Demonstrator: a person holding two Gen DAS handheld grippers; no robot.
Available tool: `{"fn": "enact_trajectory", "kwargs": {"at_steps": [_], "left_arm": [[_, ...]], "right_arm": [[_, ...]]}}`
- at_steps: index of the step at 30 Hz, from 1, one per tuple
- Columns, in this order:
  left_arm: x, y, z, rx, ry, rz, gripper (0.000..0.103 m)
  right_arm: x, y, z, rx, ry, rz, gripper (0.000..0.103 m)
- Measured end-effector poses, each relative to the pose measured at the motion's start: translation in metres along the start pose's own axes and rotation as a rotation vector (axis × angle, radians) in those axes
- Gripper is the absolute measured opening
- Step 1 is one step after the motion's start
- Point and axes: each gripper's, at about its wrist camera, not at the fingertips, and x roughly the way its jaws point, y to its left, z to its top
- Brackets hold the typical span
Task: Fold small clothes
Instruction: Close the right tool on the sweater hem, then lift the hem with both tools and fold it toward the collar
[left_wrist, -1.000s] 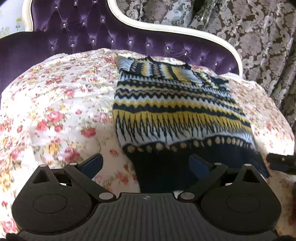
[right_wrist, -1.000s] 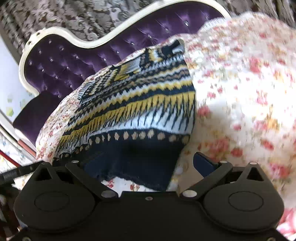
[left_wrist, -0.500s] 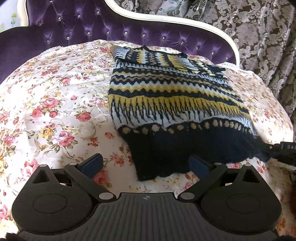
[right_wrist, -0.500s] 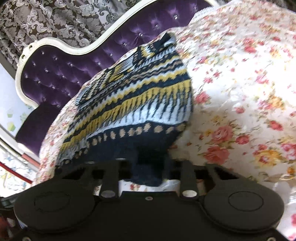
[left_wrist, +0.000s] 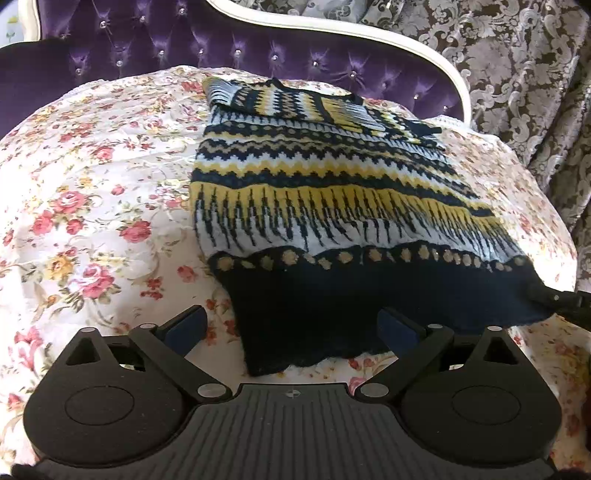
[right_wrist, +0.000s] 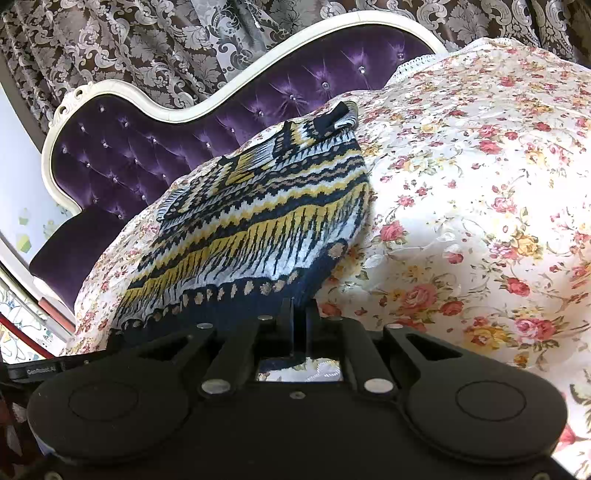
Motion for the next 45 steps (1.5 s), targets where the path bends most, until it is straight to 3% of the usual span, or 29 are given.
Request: {"fn": "enact_trajectory", "kwargs": {"at_steps": [1,6,9,10,19,35,45], "left_arm": [[0.000,0.000,0.001,0.002,-0.001,-0.006,0.081],[0.004,0.001,0.004,-0.007,0.006,-0.014,0.058],[0.004,0.003,0.004,-0.016,0.003,0.009,0.024],[0.004,0.005,0.004,-0.022,-0.001,0.007,0.008],[-0.035,0.012,0.025,-0.072,-0.120,-0.091,0.008],[-0.061,0.008,0.106,-0.066,-0.283,-0.212,0.007],[-0.043,0.014,0.170,-0.068,-0.403,-0.192,0.005]], "right_arm": [[0.001,0.000,0.000,0.000,0.002,0.002,0.013],[0.001,-0.001,-0.001,0.004,0.006,0.013,0.013],[0.002,0.000,-0.001,0.001,0.010,0.019,0.013],[0.002,0.000,-0.001,0.000,0.011,0.021,0.013],[-0.006,0.004,0.012,0.020,-0.022,0.092,0.013],[-0.004,0.028,0.093,0.011,-0.125,0.263,0.013],[0.030,0.038,0.161,-0.028,-0.202,0.298,0.013]]}}
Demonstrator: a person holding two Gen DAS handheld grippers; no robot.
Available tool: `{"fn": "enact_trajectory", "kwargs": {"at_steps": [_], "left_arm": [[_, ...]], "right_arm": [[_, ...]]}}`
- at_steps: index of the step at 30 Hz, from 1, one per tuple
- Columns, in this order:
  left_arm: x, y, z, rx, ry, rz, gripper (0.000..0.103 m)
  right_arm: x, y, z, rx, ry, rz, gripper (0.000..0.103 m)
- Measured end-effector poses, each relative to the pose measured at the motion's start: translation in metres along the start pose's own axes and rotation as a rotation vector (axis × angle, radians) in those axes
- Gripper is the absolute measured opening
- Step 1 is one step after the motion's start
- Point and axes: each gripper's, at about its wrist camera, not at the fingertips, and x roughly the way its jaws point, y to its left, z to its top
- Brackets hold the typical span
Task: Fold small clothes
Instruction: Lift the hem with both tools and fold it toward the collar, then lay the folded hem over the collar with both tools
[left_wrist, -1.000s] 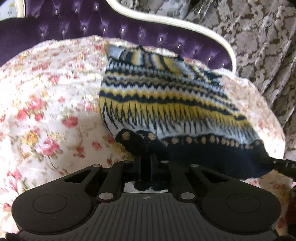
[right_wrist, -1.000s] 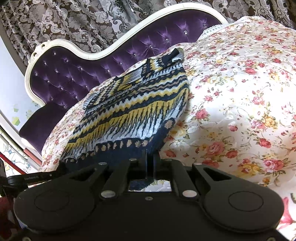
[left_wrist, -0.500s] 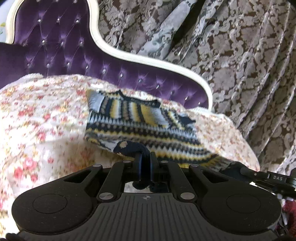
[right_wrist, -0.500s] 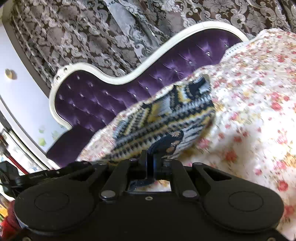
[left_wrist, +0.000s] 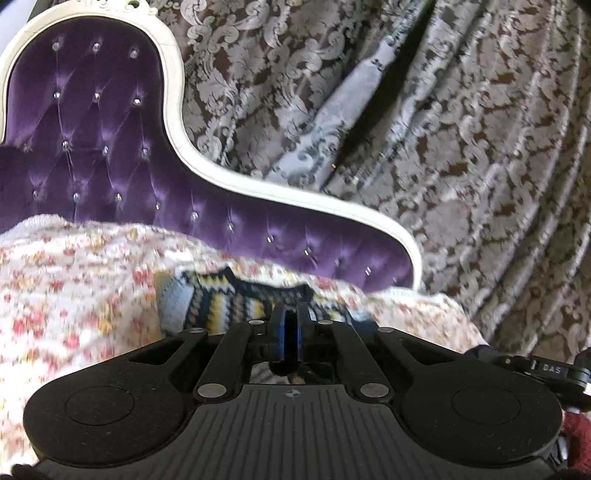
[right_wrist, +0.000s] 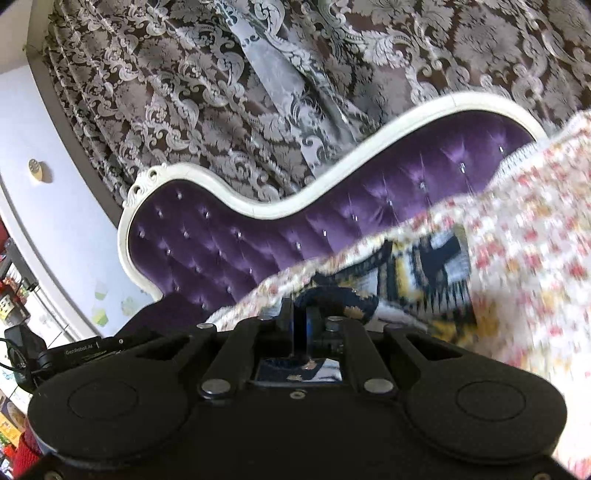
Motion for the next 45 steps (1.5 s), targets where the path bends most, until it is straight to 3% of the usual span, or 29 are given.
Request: {"fn": "enact_trajectory", "kwargs": {"at_steps": [8,13,15,17,18,19,23,26,29,30,41,42,43,44,45], "left_arm": [[0.054,0.021,0.035,-0.007,-0.077,0.068,0.000],[0.091,0.040,0.042,0.001,-0.069,0.086,0.003],[0.104,0.050,0.036,-0.005,-0.049,0.066,0.012],[0.117,0.057,0.026,-0.009,-0.003,0.053,0.049],[0.123,0.060,0.020,-0.009,0.027,0.046,0.056],[0.130,0.065,0.012,-0.007,0.066,0.043,0.062],[0.158,0.074,-0.012,0.016,0.195,0.069,0.064],[0.174,0.073,-0.024,0.075,0.265,0.090,0.064],[0.185,0.070,-0.033,0.137,0.306,0.116,0.064],[0.187,0.069,-0.036,0.155,0.314,0.123,0.064],[0.200,0.068,-0.057,0.245,0.343,0.145,0.063],[0.200,0.068,-0.058,0.252,0.338,0.147,0.061],[0.200,0.068,-0.058,0.252,0.331,0.149,0.043],[0.198,0.068,-0.059,0.247,0.320,0.146,0.019],[0.198,0.069,-0.059,0.233,0.316,0.135,0.016]], "right_arm": [[0.065,-0.032,0.037,0.006,-0.031,-0.037,0.013],[0.114,-0.055,0.045,0.014,0.009,-0.095,0.013],[0.130,-0.063,0.044,0.015,0.031,-0.116,0.013],[0.142,-0.071,0.041,0.020,0.056,-0.130,0.013],[0.147,-0.075,0.039,0.022,0.067,-0.139,0.013],[0.151,-0.078,0.037,0.024,0.077,-0.148,0.013],[0.161,-0.090,0.033,0.035,0.098,-0.169,0.015],[0.162,-0.096,0.034,0.021,0.094,-0.203,0.024],[0.154,-0.104,0.036,-0.004,0.065,-0.239,0.058],[0.150,-0.106,0.036,-0.015,0.057,-0.245,0.063],[0.165,-0.119,0.006,-0.171,0.206,-0.285,0.063],[0.167,-0.118,0.002,-0.187,0.213,-0.286,0.062],[0.167,-0.117,-0.002,-0.204,0.216,-0.286,0.060],[0.168,-0.116,-0.005,-0.221,0.223,-0.284,0.047],[0.168,-0.113,-0.008,-0.238,0.237,-0.288,0.017]]}}
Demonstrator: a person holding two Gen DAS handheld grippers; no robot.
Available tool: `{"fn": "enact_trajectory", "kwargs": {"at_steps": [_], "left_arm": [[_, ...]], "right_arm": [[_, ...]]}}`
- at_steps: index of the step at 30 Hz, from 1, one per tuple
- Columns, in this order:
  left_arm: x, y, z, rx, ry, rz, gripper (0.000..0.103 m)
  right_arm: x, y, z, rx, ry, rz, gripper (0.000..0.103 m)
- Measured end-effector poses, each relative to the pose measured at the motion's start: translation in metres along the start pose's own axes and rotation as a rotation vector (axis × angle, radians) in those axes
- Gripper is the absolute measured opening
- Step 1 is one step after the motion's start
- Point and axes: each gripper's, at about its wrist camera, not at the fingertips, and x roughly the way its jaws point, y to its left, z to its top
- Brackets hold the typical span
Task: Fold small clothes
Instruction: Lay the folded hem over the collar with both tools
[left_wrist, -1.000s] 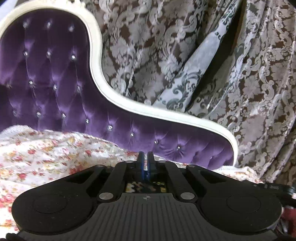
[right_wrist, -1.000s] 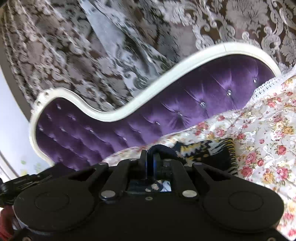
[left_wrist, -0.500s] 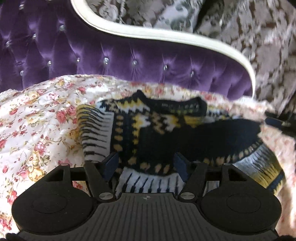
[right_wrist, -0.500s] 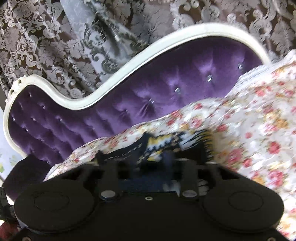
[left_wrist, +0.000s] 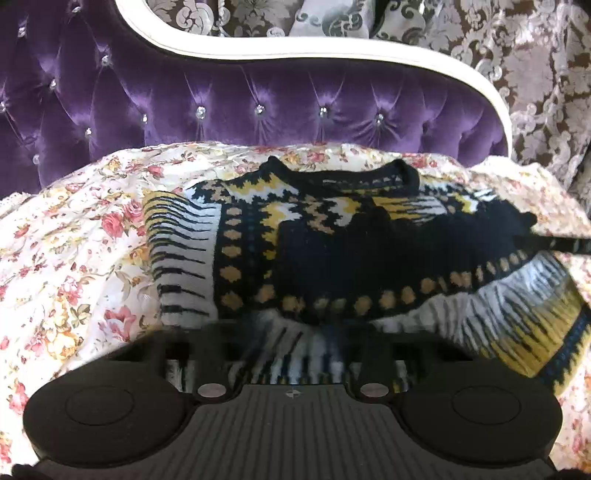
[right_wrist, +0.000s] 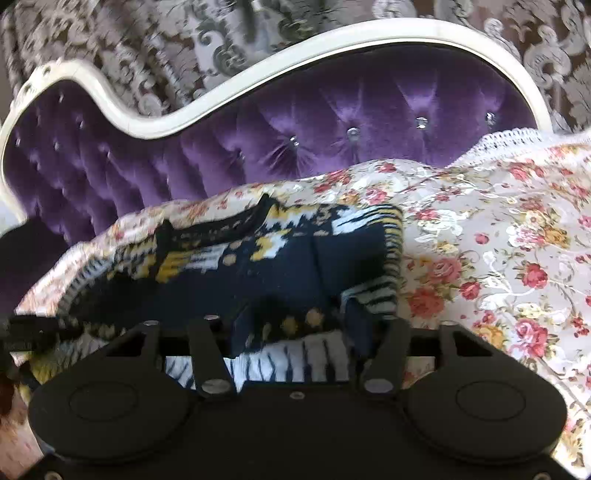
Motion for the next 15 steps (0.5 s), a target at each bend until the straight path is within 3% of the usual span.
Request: {"fn": "enact_trajectory", "kwargs": {"at_steps": [2,4,9,15], "left_arm": [[-0.003,0.000,-0.002,-0.017,-0.011,-0.017,0.008],[-0.011,-0.007,-0.006,0.012,-0.040,-0.001,0.008],[-0.047,-0.026,-0.008,0.101,-0.200,0.057,0.008],[-0.069,-0.032,0.027,0.179,-0.322,0.117,0.008]], "right_arm": [[-0.005,0.008,-0.004,-0.045,-0.003,-0.011,0.015],[-0.013,0.018,-0.006,-0.094,-0.022,-0.007,0.013],[-0.044,0.033,0.002,-0.157,-0.121,0.018,0.010],[-0.052,0.038,0.041,-0.170,-0.214,0.006,0.010]]}}
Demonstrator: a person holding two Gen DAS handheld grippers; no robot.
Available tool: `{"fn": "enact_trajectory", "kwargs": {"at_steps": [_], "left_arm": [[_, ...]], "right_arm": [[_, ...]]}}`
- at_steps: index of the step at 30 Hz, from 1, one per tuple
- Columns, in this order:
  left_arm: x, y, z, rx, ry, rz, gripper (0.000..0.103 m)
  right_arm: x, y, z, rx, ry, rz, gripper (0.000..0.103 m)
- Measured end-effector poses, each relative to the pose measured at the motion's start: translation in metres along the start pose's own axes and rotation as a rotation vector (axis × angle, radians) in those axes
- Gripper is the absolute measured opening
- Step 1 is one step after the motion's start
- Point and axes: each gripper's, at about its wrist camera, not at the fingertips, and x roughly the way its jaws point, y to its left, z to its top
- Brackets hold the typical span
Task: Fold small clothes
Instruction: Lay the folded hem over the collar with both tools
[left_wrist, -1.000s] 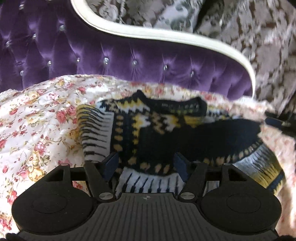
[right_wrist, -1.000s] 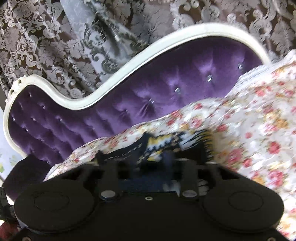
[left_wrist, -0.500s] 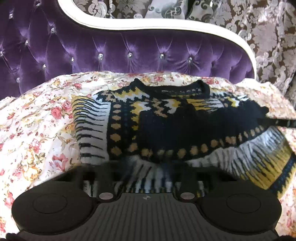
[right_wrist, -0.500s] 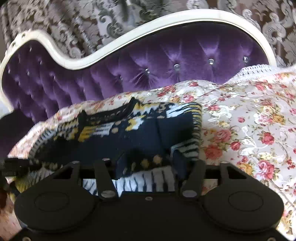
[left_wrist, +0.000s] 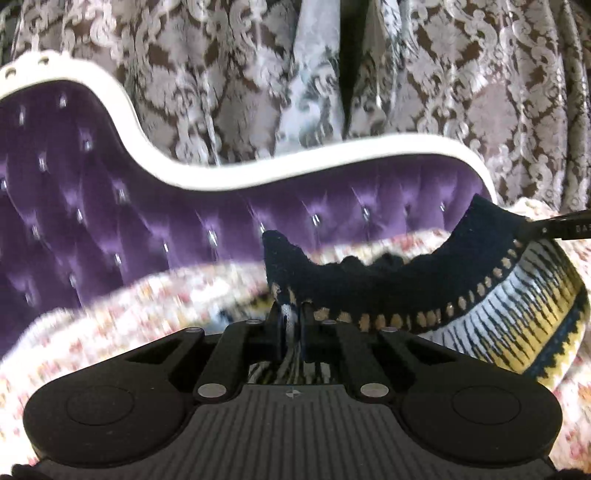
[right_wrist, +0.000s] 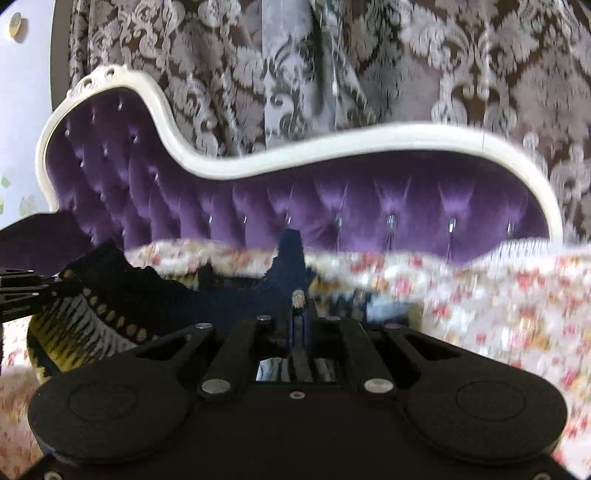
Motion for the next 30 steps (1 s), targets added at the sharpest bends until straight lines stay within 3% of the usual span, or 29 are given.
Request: {"fn": "enact_trajectory", "kwargs": {"at_steps": [3,7,12,19,21,23,24,26,30], "left_arm": [[0.018,0.005,0.016,-0.003,-0.016,0.031,0.008],[0.052,0.012,0.023,-0.038,0.021,0.064,0.008],[0.091,0.015,0.013,-0.068,0.103,0.096,0.008],[0.121,0.022,-0.008,-0.093,0.200,0.110,0.008],[0.127,0.025,-0.013,-0.104,0.240,0.095,0.009],[0.136,0.030,-0.019,-0.140,0.283,0.078,0.011],[0.140,0.033,-0.023,-0.166,0.303,0.067,0.012],[0.141,0.041,-0.029,-0.213,0.290,0.057,0.015],[0.140,0.045,-0.036,-0.239,0.255,0.044,0.016]], "right_arm": [[0.018,-0.008,0.015,0.030,-0.011,-0.014,0.010],[0.049,-0.019,0.023,0.078,0.015,-0.037,0.010],[0.082,-0.026,0.017,0.077,0.071,-0.087,0.009],[0.098,-0.041,0.004,0.101,0.106,-0.135,0.007],[0.100,-0.041,0.002,0.105,0.114,-0.104,0.018],[0.103,-0.040,0.000,0.126,0.126,-0.072,0.021],[0.105,-0.041,-0.001,0.141,0.134,-0.057,0.028],[0.110,-0.040,-0.002,0.157,0.143,-0.054,0.040],[0.123,-0.042,-0.006,0.173,0.181,-0.054,0.049]]}}
